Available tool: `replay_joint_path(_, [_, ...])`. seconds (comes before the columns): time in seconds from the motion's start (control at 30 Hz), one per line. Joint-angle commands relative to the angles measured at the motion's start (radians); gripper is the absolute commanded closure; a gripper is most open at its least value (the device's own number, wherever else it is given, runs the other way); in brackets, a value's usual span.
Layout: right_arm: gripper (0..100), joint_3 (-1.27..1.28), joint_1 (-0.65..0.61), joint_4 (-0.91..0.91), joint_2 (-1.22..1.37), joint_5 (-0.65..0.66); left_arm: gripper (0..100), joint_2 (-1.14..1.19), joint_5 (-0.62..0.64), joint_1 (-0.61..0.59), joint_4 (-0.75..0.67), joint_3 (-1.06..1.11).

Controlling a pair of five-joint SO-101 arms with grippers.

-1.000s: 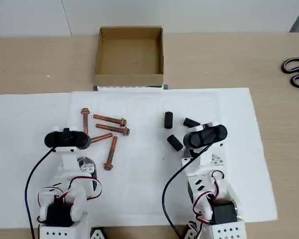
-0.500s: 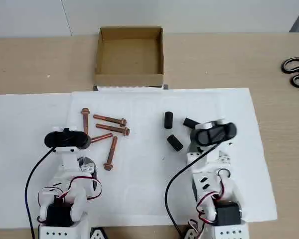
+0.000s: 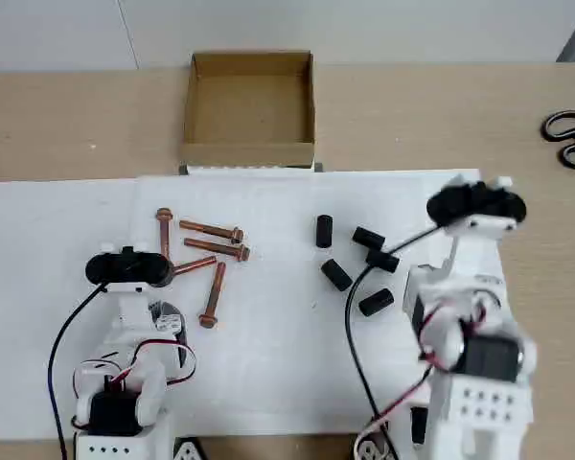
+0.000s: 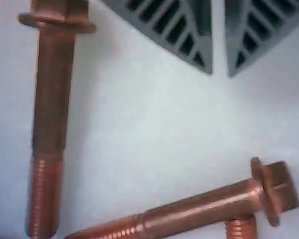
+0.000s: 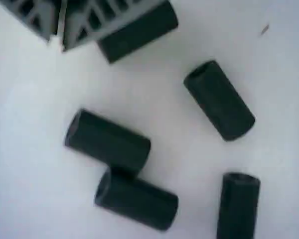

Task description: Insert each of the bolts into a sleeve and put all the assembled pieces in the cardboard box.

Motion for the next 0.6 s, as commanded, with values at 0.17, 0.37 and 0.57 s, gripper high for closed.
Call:
replay_joint_path(0.17, [99.5,-0.321,0.012,0.151,0.386,-0.009,100,-0.012,-0.002,0.003,0.006,-0.045])
replay_joint_path(0.37, [99.5,-0.572,-0.038,0.430,0.756,-0.011,100,-0.012,-0.002,-0.002,-0.028,-0.042])
replay_joint_path(0.57, [99.5,-0.707,-0.056,0.453,0.949,-0.121,100,-0.012,-0.002,-0.002,-0.034,-0.041])
